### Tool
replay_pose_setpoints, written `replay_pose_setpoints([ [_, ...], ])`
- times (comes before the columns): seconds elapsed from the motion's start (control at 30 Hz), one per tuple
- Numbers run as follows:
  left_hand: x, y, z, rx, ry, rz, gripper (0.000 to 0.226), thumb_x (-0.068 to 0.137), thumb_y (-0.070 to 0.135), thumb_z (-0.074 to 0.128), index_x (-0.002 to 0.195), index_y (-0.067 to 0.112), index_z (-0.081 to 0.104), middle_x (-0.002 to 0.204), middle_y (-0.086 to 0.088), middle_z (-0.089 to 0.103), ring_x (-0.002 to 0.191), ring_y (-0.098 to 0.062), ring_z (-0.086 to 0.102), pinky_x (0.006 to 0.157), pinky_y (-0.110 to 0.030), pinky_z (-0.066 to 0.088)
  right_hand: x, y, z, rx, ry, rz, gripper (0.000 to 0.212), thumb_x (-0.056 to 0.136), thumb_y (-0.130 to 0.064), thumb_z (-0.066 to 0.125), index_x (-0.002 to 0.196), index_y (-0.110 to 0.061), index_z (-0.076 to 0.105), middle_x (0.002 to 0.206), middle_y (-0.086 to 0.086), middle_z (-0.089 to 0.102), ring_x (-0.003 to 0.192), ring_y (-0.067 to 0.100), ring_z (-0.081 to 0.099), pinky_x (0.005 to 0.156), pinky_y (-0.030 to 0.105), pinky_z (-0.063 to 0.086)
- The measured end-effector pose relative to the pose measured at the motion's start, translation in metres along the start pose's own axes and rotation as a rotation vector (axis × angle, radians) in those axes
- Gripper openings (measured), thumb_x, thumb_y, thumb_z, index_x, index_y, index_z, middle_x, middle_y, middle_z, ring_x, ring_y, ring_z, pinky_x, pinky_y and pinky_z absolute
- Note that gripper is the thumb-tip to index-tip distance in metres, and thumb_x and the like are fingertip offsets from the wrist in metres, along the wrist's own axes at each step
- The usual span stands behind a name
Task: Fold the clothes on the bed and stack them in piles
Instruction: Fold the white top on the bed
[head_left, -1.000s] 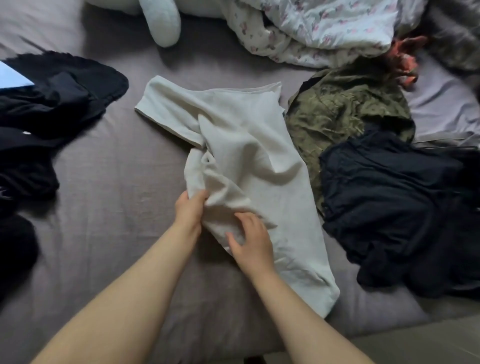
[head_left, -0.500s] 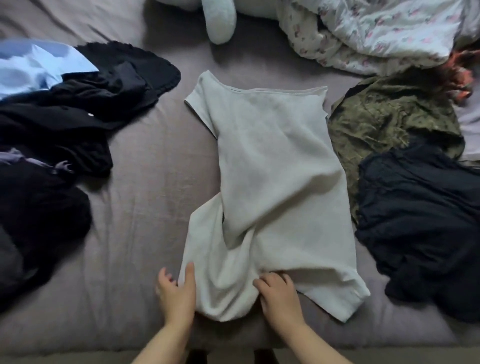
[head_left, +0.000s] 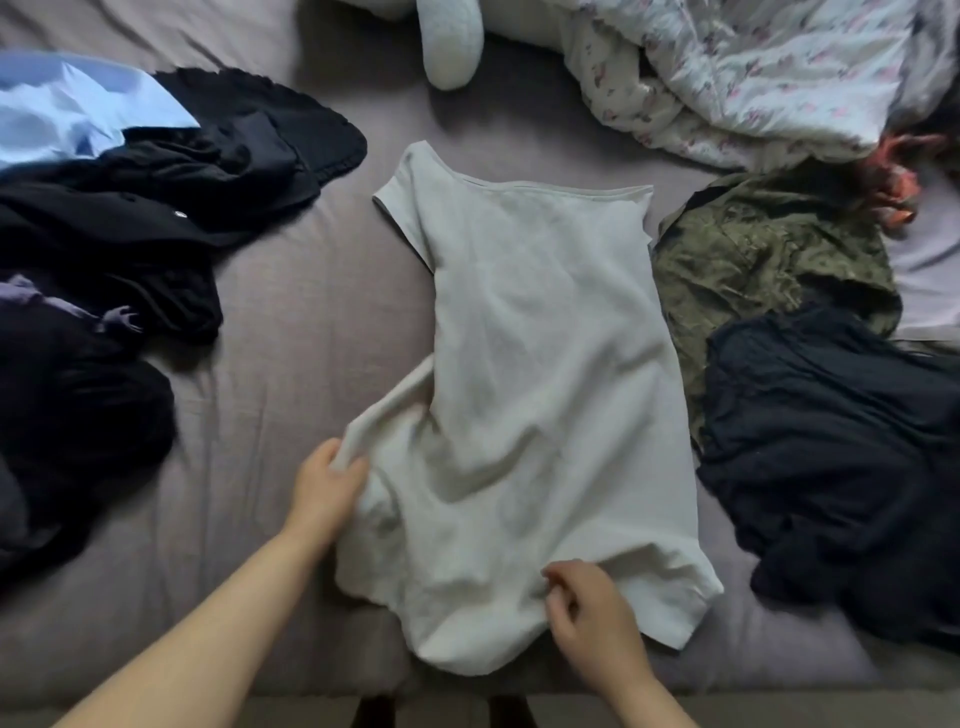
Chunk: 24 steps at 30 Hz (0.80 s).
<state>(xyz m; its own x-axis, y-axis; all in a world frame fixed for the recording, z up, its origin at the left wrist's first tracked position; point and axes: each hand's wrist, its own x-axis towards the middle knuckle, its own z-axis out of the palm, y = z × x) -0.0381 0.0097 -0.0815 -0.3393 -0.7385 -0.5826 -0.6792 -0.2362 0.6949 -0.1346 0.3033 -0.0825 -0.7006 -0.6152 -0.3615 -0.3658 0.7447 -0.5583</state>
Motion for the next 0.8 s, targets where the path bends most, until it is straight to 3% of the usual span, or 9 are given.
replay_pose_setpoints([
  [0.1,-0.013,-0.022,-0.058,0.094,0.075,-0.01,0.003,0.092,0.01,0.059,0.093,0.012,0.059,0.086,-0.005,0.061,0.083,-0.023,0.056,0.064,-0.031,0.041,0.009,0.01,-0.018,-0.007,0.134,0.164,0.021,0.085,-0.023,0.054,0.094,-0.013,0.071,0.09,-0.002,0.067,0.089,0.012,0.059,0.077,0.015,0.039],
  [0.17,-0.021,-0.027,-0.087,0.204,0.086,-0.025,0.013,0.092,0.019,0.061,0.102,0.012,0.063,0.093,-0.003,0.062,0.089,-0.023,0.057,0.071,-0.034,0.042,0.014,0.013,-0.026,-0.018,0.166,0.235,0.014,0.088,-0.008,0.061,0.1,-0.008,0.069,0.095,0.001,0.066,0.095,0.021,0.059,0.081,0.024,0.041],
  [0.3,-0.019,-0.032,-0.114,0.29,0.137,-0.111,0.03,0.091,0.029,0.064,0.109,0.005,0.067,0.101,-0.012,0.066,0.098,-0.029,0.059,0.079,-0.036,0.042,0.018,0.026,-0.038,0.02,0.342,0.568,0.035,0.084,-0.006,0.063,0.118,0.0,0.06,0.121,0.017,0.058,0.113,0.037,0.052,0.093,0.042,0.043],
  [0.4,-0.016,-0.046,-0.118,0.142,-0.097,-0.276,0.051,0.074,0.043,0.079,0.11,0.01,0.064,0.106,-0.006,0.068,0.096,-0.022,0.062,0.091,-0.039,0.048,0.011,0.046,-0.042,0.164,0.368,0.901,0.057,0.083,-0.01,0.063,0.135,0.001,0.045,0.137,0.025,0.045,0.123,0.042,0.044,0.101,0.049,0.039],
  [0.47,-0.018,-0.058,-0.114,0.229,-0.246,-0.283,0.072,0.055,0.045,0.083,0.116,0.019,0.056,0.111,0.0,0.065,0.102,-0.019,0.06,0.096,-0.039,0.047,0.007,0.059,-0.04,0.196,0.334,0.964,0.064,0.08,-0.008,0.062,0.14,-0.003,0.04,0.138,0.024,0.045,0.122,0.043,0.047,0.101,0.05,0.042],
  [0.53,-0.019,-0.071,-0.105,0.399,-0.265,-0.183,0.066,0.061,0.027,0.08,0.121,0.017,0.054,0.115,-0.003,0.062,0.108,-0.023,0.057,0.094,-0.038,0.045,0.004,0.063,-0.039,0.276,0.308,0.963,0.055,0.079,-0.003,0.06,0.132,-0.008,0.046,0.122,0.019,0.057,0.103,0.038,0.056,0.087,0.045,0.048],
  [0.6,-0.024,-0.074,-0.099,0.423,-0.199,-0.103,0.045,0.073,0.017,0.077,0.115,0.014,0.06,0.111,-0.005,0.065,0.107,-0.025,0.059,0.088,-0.038,0.047,0.002,0.065,-0.04,0.395,0.305,0.99,0.036,0.083,-0.002,0.064,0.117,-0.005,0.055,0.102,0.014,0.06,0.086,0.029,0.055,0.075,0.036,0.043],
  [0.67,-0.028,-0.077,-0.098,0.337,-0.158,-0.124,0.029,0.081,0.016,0.074,0.108,0.016,0.062,0.103,-0.002,0.067,0.099,-0.022,0.061,0.081,-0.036,0.048,0.004,0.069,-0.044,0.501,0.372,1.034,0.029,0.084,-0.009,0.07,0.11,0.001,0.061,0.096,0.013,0.059,0.084,0.026,0.054,0.073,0.034,0.04],
  [0.8,-0.034,-0.079,-0.107,0.239,0.011,-0.175,0.029,0.081,0.021,0.075,0.103,0.007,0.064,0.097,-0.007,0.067,0.09,-0.025,0.062,0.076,-0.037,0.048,-0.011,0.076,-0.057,0.575,0.444,1.063,0.037,0.08,-0.021,0.077,0.106,0.002,0.061,0.102,0.013,0.06,0.092,0.028,0.056,0.079,0.036,0.043],
])
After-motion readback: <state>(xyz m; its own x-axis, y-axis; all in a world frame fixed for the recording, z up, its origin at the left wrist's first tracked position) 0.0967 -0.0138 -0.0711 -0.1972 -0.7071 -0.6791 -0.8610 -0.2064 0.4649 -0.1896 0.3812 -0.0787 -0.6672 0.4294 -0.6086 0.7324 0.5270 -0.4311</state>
